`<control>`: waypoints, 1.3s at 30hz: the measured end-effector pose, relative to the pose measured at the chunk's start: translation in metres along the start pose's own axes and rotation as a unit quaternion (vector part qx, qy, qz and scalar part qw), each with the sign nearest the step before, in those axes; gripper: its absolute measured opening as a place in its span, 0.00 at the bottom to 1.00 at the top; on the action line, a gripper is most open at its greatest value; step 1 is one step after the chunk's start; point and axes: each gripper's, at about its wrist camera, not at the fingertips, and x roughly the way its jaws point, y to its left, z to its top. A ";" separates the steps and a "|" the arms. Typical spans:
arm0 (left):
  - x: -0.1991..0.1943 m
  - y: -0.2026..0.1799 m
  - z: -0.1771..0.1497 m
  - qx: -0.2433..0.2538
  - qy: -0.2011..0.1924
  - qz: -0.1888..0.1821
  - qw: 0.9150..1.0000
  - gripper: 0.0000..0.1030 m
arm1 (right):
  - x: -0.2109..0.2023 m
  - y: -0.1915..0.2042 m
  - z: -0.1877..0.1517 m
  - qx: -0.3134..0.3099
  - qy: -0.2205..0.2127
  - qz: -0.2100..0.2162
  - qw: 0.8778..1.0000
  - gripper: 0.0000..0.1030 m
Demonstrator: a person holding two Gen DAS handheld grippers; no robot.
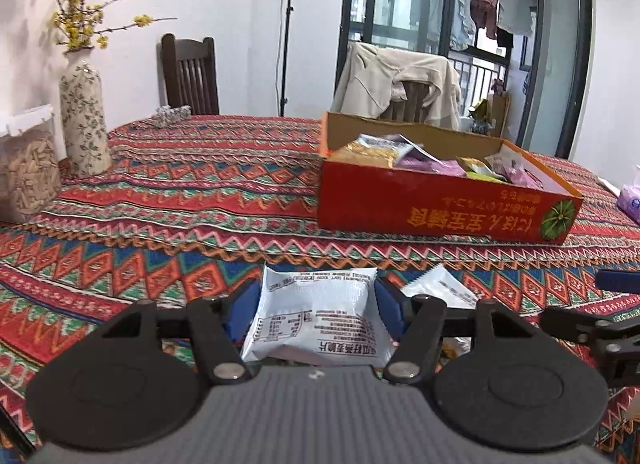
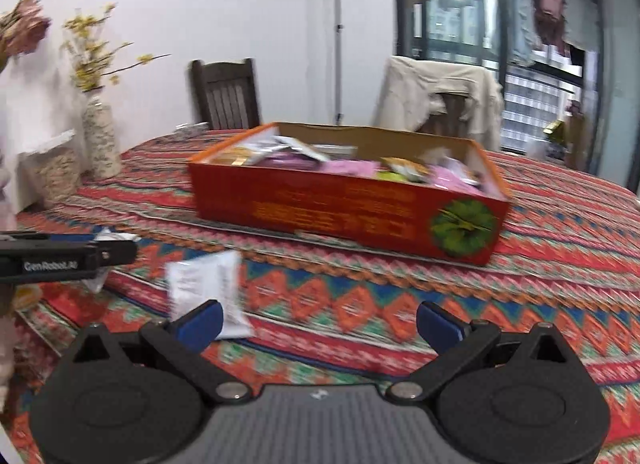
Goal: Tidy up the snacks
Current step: 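Grasp a white packet with the left gripper while the right grasps another white packet, then carry both white packets over the box with both grippers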
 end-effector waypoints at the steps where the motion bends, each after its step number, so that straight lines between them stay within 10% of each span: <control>1: -0.002 0.003 0.000 -0.002 -0.002 0.001 1.000 0.62 | 0.004 0.007 0.003 -0.004 0.002 0.008 1.000 1.00; 20: -0.006 0.026 -0.002 -0.021 -0.015 0.001 1.000 0.62 | 0.060 0.066 0.020 -0.054 0.059 0.019 0.997 0.93; 30: -0.004 0.019 -0.001 -0.021 -0.012 0.000 1.000 0.62 | 0.057 0.065 0.015 -0.053 0.058 0.055 0.995 0.44; 39: -0.008 0.005 0.003 -0.012 -0.015 -0.004 1.000 0.62 | 0.043 0.049 0.015 -0.032 0.037 0.051 0.998 0.39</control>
